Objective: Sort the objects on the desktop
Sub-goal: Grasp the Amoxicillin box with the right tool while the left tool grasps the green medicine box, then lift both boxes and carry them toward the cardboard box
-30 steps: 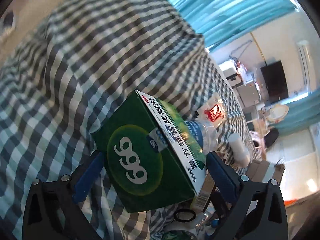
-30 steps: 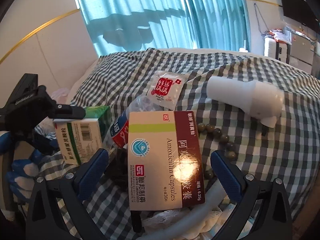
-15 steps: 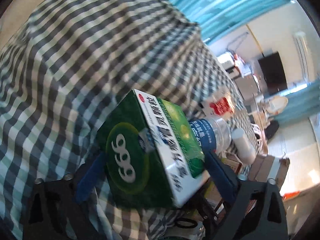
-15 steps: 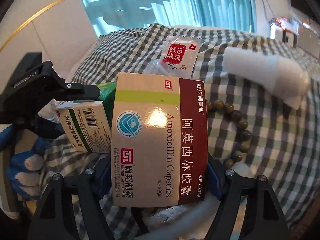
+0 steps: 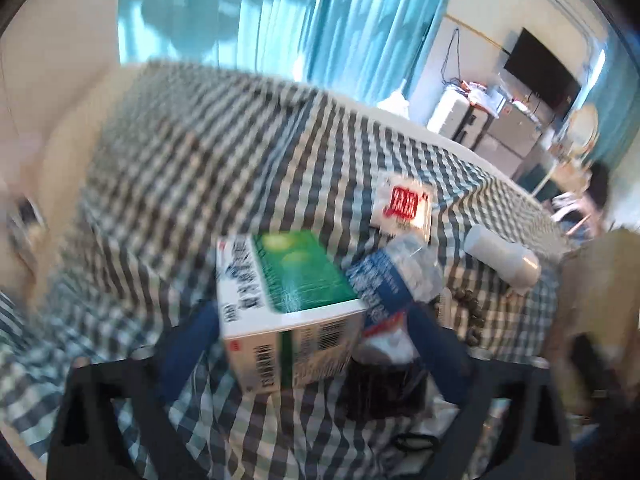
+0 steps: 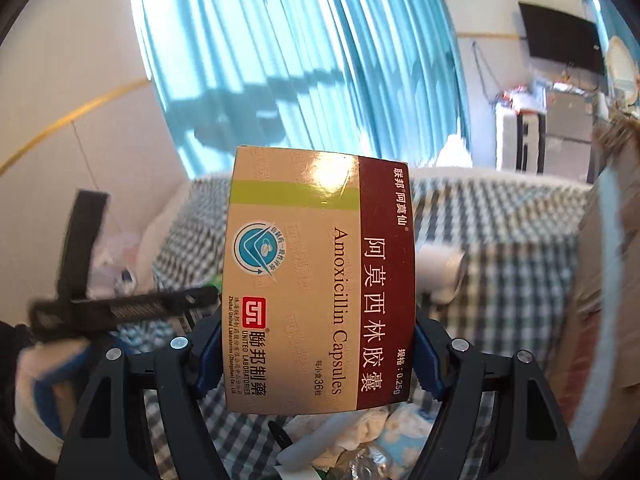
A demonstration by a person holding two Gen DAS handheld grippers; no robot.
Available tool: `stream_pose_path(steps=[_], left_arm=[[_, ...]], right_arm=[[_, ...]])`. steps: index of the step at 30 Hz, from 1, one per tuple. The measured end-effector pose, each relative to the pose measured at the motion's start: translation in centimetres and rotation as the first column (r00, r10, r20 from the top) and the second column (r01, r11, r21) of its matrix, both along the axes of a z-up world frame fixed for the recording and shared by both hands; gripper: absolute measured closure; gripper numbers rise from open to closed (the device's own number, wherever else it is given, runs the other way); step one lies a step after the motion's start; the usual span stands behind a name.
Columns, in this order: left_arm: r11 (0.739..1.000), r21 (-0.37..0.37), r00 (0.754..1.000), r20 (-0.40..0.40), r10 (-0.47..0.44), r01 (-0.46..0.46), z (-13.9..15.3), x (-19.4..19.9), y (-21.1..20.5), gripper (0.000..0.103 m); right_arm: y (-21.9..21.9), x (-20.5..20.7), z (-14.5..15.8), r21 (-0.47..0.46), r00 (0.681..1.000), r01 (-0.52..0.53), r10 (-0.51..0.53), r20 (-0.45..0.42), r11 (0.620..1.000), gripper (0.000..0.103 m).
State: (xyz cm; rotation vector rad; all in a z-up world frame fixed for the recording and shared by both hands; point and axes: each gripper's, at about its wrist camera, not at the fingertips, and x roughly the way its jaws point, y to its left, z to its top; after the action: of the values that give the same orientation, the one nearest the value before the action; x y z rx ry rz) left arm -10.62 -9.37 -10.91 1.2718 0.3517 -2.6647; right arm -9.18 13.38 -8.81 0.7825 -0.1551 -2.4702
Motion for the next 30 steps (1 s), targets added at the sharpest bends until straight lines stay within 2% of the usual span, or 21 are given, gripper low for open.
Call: stream_pose_path(steps=[2,5,7,8,10,13,19,23,26,30], left_arm=[[0.995,-0.097,1.000,-0.002,0.015,-0.015,0.0,-0.5,1.5,0.001],[0.983,-0.176,0.997,0.034,0.068,-0.061,-1.7,-0.8,1.1,0.002],[0.983,-0.156,0.991,0.072,0.109,-0.096,-3.0,-1.3,0.1,0.001],[0.988,-0.117,0.989,0.096,0.112,-0.100,-3.9,-1.5,-0.6,0.005],[0.993,-0.052,0.986,0.125,0.110,-0.104,-5.0,-1.8,-1.6,0.021],[0.995,-0.003,0.990,0.101,0.095,-0.095,-4.8,-1.3,-2.3,0.022],[0.997,-0.014,0.997,0.014,0.076,-0.076,-2.0,0.4,-2.2,0.022],[0.999,-0.008,0.995,-0.094,0.036,-0.037,1.1,2.5,-2.2,0.022],[0.999,-0.033,0.985,-0.172,0.006,-0.011,3.2,3.6,-1.2,0.022],[0.997,-0.077,0.959,-0.282,-0.038,0.017,6.8,6.1,0.0,0.022]], right_arm=[[0.8,0.2,1.3,-0.019,1.000,0.004,-0.005,-0.024,1.000,0.027],[1.7,1.2,2.4,-0.041,0.999,0.012,-0.014,-0.052,0.999,0.027],[2.4,1.7,2.7,-0.052,0.998,0.018,-0.022,-0.064,0.998,0.027],[2.6,1.8,2.9,-0.057,0.997,0.022,-0.025,-0.068,0.998,0.027],[2.8,1.9,3.1,-0.062,0.997,0.026,-0.031,-0.074,0.998,0.027],[3.1,1.9,3.6,-0.066,0.996,0.031,-0.036,-0.079,0.997,0.027],[2.9,2.8,4.1,-0.056,0.992,0.045,-0.051,-0.115,0.997,0.027],[2.6,4.3,5.0,-0.035,0.983,0.070,-0.075,-0.168,0.997,0.027],[2.3,5.6,5.9,-0.024,0.974,0.086,-0.089,-0.210,0.996,0.027],[2.6,7.2,7.1,-0.037,0.964,0.095,-0.102,-0.247,0.995,0.027]])
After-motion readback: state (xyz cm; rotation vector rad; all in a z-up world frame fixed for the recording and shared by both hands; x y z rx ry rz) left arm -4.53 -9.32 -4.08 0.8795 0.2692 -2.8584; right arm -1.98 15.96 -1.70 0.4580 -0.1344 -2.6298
